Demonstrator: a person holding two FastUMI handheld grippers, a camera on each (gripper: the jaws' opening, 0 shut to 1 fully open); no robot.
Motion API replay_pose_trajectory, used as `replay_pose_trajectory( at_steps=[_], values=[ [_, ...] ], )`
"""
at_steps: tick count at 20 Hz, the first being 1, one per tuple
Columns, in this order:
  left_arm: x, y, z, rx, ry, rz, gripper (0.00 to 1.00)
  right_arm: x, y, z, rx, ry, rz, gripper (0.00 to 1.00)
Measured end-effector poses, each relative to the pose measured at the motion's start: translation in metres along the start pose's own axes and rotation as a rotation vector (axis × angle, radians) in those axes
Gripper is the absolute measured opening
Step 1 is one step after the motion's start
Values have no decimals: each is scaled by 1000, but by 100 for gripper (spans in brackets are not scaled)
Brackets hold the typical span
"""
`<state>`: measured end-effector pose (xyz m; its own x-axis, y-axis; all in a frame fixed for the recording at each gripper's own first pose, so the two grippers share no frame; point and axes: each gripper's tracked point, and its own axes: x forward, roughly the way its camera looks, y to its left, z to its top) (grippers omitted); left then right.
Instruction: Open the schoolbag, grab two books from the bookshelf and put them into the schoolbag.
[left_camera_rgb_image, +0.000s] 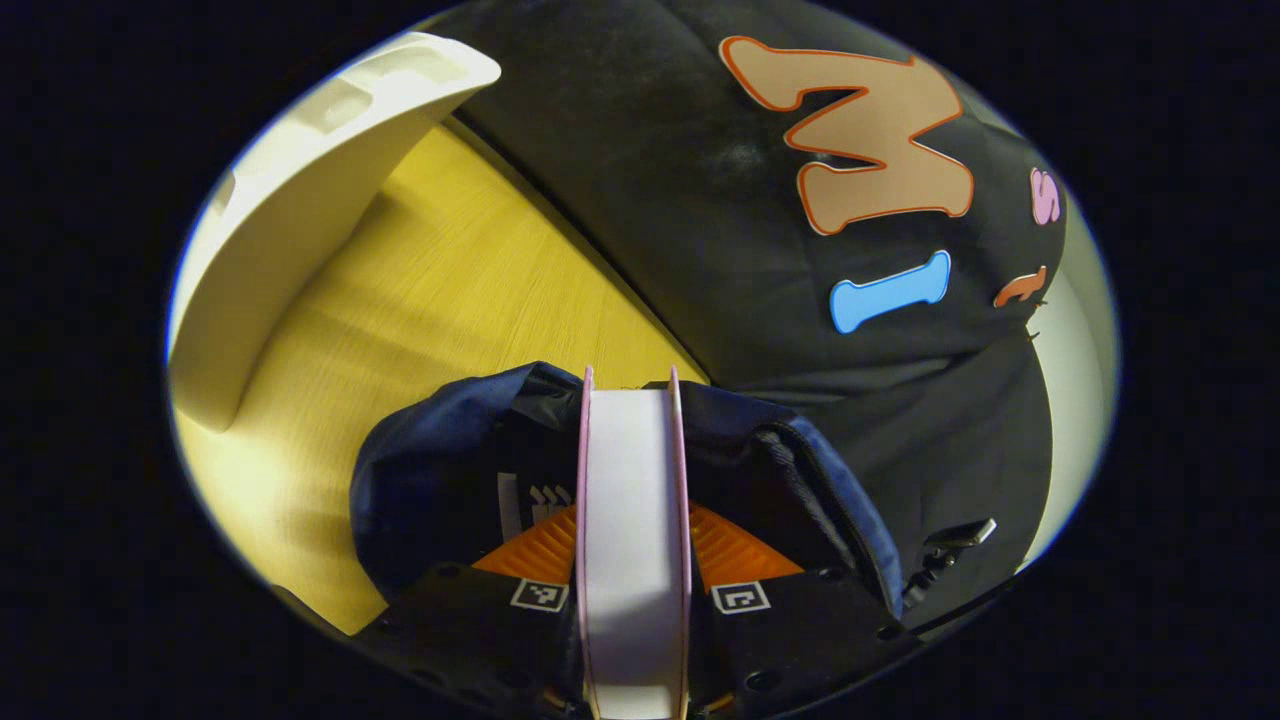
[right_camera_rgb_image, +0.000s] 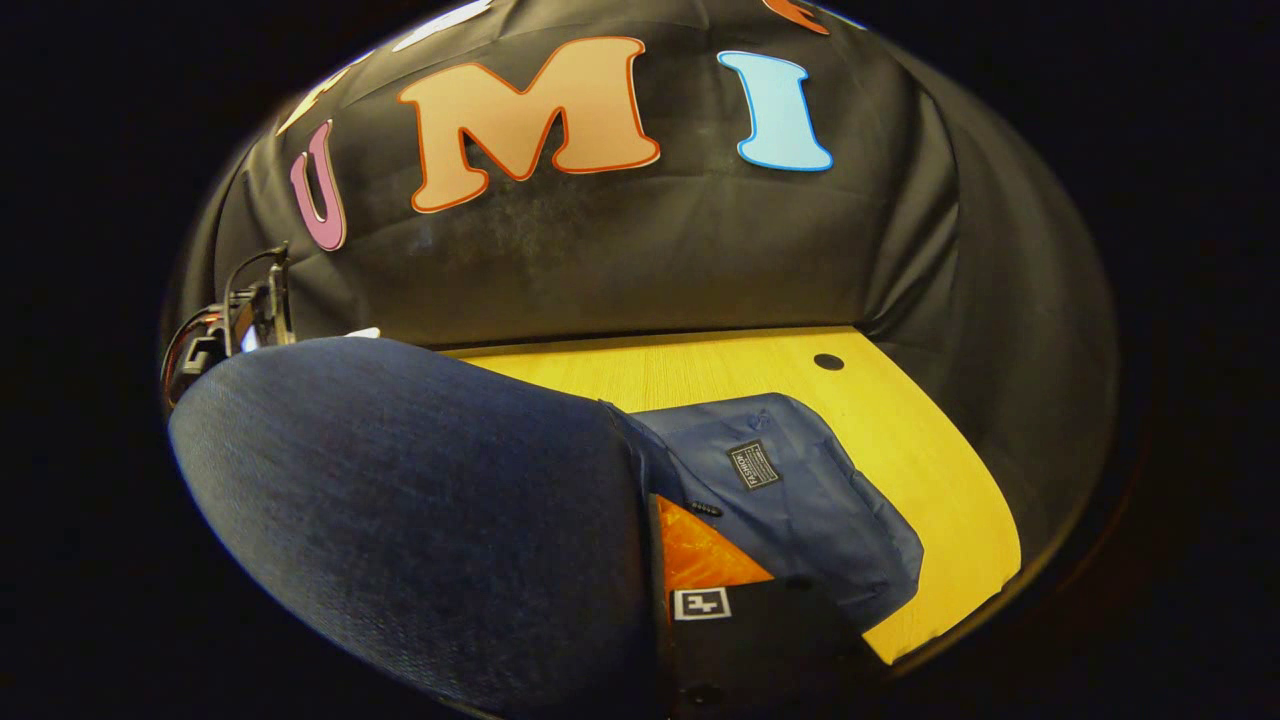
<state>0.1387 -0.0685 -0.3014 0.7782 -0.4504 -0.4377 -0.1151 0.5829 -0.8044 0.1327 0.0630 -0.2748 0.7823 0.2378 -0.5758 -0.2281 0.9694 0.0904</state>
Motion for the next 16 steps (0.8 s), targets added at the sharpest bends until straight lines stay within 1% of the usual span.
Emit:
replay_pose_trajectory(
  at_steps=[2,8,14,16],
  values=[
    [18,4,-5,-32,4,-9,38,-2,3,0,-19,-5,-3,11],
    [48,7,-32,-102,-31,-74,38,3,5,7,-59,-12,-13,11],
    [80,-8,-57,-128,-15,-100,39,1,11,4,-104,-23,-15,12],
    [81,-7,-59,-122,-10,-101,39,0,9,6,-102,-27,-21,12]
  ],
)
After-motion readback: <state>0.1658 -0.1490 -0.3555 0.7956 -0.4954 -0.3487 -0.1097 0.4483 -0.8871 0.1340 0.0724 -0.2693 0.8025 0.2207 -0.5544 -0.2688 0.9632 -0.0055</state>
